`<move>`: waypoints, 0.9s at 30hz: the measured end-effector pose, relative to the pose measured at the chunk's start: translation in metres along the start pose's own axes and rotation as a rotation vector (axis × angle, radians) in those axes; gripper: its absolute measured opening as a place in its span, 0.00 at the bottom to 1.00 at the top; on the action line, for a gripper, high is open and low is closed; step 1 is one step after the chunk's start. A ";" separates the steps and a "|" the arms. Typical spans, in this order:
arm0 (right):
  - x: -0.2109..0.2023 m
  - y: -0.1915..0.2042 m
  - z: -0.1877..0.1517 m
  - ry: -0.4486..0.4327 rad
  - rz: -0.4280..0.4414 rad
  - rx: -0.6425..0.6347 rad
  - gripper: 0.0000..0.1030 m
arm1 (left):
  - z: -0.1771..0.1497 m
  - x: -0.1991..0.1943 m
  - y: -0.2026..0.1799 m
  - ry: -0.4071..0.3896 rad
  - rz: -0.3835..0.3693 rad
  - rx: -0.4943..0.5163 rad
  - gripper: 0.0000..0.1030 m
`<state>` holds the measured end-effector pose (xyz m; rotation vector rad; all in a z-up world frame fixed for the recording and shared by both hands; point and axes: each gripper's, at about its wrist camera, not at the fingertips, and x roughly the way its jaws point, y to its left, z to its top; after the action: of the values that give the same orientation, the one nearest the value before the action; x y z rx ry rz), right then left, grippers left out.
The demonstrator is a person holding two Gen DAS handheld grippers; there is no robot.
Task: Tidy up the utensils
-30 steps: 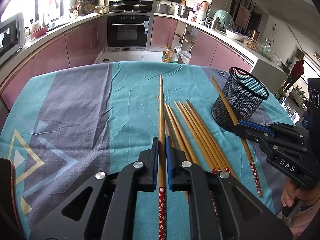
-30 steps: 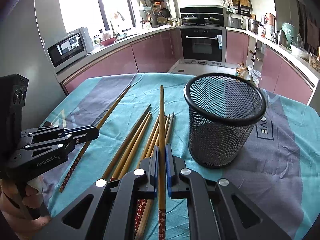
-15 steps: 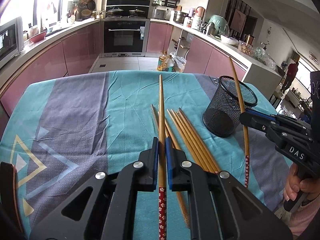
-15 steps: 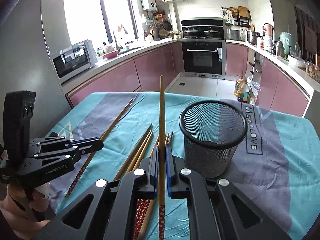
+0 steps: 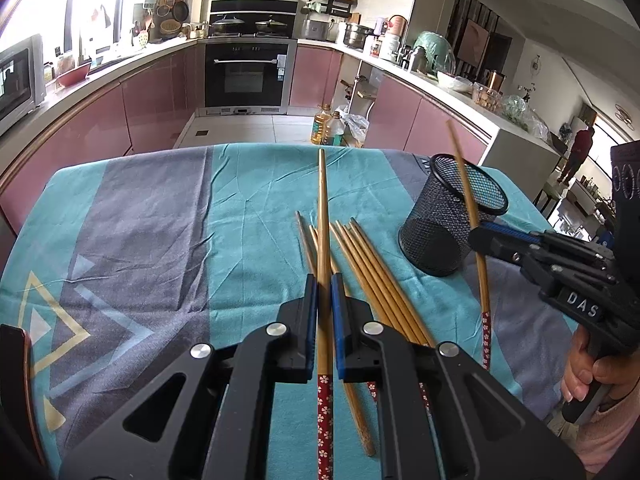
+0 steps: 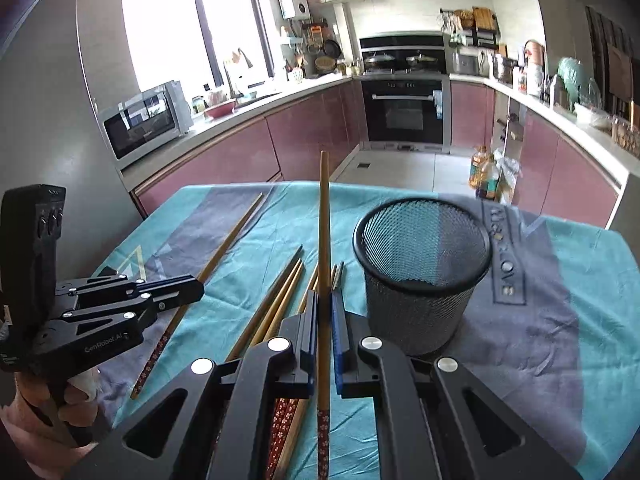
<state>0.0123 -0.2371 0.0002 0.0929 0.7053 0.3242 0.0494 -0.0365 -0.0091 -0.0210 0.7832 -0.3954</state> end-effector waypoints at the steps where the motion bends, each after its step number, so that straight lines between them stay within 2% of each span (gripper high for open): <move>1: 0.004 0.000 -0.001 0.010 -0.002 0.002 0.06 | -0.001 0.001 0.000 0.004 0.002 -0.001 0.08; 13: 0.035 -0.002 -0.015 0.085 -0.029 0.014 0.06 | -0.008 0.021 0.006 0.045 0.026 -0.016 0.08; 16: 0.044 -0.005 -0.019 0.110 -0.035 0.024 0.06 | -0.011 0.026 0.006 0.047 0.064 -0.011 0.09; 21: 0.046 -0.007 -0.025 0.120 -0.035 0.031 0.08 | -0.014 0.028 0.007 0.046 0.101 -0.006 0.28; 23: 0.044 -0.007 -0.025 0.112 -0.029 0.036 0.15 | -0.014 0.027 0.008 0.042 0.115 -0.007 0.52; 27: 0.039 -0.007 -0.026 0.100 -0.026 0.032 0.21 | -0.014 0.025 0.007 0.023 0.132 -0.001 0.58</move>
<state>0.0251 -0.2318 -0.0452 0.0981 0.8100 0.2944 0.0579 -0.0371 -0.0368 0.0339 0.8026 -0.2706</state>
